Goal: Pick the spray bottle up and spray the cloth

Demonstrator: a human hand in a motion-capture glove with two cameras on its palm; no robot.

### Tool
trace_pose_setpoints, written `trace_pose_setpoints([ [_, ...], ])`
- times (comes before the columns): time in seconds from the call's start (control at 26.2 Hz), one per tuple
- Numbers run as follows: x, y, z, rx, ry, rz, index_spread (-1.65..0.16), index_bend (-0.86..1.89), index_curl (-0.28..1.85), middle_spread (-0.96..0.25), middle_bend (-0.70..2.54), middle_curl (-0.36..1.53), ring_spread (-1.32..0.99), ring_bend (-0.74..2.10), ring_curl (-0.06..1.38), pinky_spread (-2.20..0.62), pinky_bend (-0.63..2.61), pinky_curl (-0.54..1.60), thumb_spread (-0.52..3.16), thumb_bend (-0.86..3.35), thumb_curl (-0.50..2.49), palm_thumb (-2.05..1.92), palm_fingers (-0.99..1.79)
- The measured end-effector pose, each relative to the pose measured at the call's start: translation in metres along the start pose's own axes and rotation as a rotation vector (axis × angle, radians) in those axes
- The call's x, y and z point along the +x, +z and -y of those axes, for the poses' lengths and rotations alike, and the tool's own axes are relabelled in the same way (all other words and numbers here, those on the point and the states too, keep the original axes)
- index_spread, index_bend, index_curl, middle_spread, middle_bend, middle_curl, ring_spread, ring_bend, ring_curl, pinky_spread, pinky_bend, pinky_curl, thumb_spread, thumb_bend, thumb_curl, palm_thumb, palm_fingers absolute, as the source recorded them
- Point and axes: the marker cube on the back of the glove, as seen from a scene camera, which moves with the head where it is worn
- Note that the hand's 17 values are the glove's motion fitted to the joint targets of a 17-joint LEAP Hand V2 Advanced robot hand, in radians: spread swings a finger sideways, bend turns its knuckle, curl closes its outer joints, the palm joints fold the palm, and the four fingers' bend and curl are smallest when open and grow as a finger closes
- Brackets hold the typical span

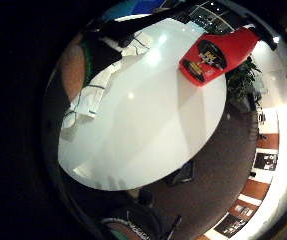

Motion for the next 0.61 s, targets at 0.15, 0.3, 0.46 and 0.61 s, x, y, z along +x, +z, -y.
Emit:
trace_pose_setpoints([
  [0.15, -0.001, 0.000, 0.003, 0.012, 0.007, 0.000, -0.42, 0.14, 0.20, -0.02, 0.20, 0.21, -0.02, 0.34, 0.21, 0.24, 0.42, 0.25, 1.12, 0.29, 0.19, 0.56, 0.52],
  [0.3, 0.001, -0.004, 0.010, 0.068, 0.057, -0.013, -0.42, 0.15, 0.21, -0.02, 0.19, 0.23, -0.03, 0.37, 0.23, 0.24, 0.41, 0.26, 1.17, 0.27, 0.21, 0.57, 0.56],
  [0.46, 0.015, -0.013, 0.014, 0.159, 0.112, 0.005, -0.41, 0.16, 0.22, -0.02, 0.19, 0.24, -0.03, 0.40, 0.25, 0.23, 0.39, 0.27, 1.20, 0.25, 0.22, 0.57, 0.64],
  [0.61, 0.039, -0.020, 0.019, 0.257, 0.191, 0.046, -0.40, 0.17, 0.24, -0.03, 0.20, 0.26, -0.05, 0.43, 0.26, 0.21, 0.36, 0.27, 1.22, 0.23, 0.23, 0.58, 0.72],
])
